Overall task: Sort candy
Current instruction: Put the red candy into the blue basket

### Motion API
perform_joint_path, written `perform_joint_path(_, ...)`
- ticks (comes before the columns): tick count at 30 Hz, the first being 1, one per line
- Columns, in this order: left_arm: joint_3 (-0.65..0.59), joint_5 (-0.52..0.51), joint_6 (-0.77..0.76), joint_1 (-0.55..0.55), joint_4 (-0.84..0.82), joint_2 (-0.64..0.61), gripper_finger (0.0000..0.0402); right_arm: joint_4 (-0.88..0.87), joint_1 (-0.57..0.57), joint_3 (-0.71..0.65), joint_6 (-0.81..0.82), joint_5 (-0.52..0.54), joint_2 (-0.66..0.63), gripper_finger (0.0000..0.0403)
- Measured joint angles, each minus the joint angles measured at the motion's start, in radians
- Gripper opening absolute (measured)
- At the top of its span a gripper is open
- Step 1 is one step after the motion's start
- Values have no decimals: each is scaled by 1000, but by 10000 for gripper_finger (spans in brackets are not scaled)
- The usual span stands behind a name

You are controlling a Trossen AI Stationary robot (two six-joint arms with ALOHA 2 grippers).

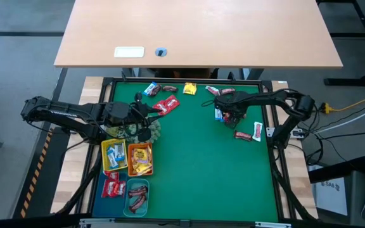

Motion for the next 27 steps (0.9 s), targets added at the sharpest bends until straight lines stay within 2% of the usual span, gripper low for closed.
perform_joint_path(5,0,0,0,0,0,0,90,0,0,-1,0,-6,1,167)
perform_joint_path(14,0,0,0,0,0,0,90,0,-1,-3,0,-37,2,70)
perform_joint_path(19,0,0,0,0,0,0,90,-27,-1,19,-22,-43,6,29)
perform_joint_path(23,0,0,0,0,0,0,90,-35,-1,57,-60,-93,6,9)
perform_joint_path(27,0,0,0,0,0,0,90,-37,0,92,-89,-143,6,8)
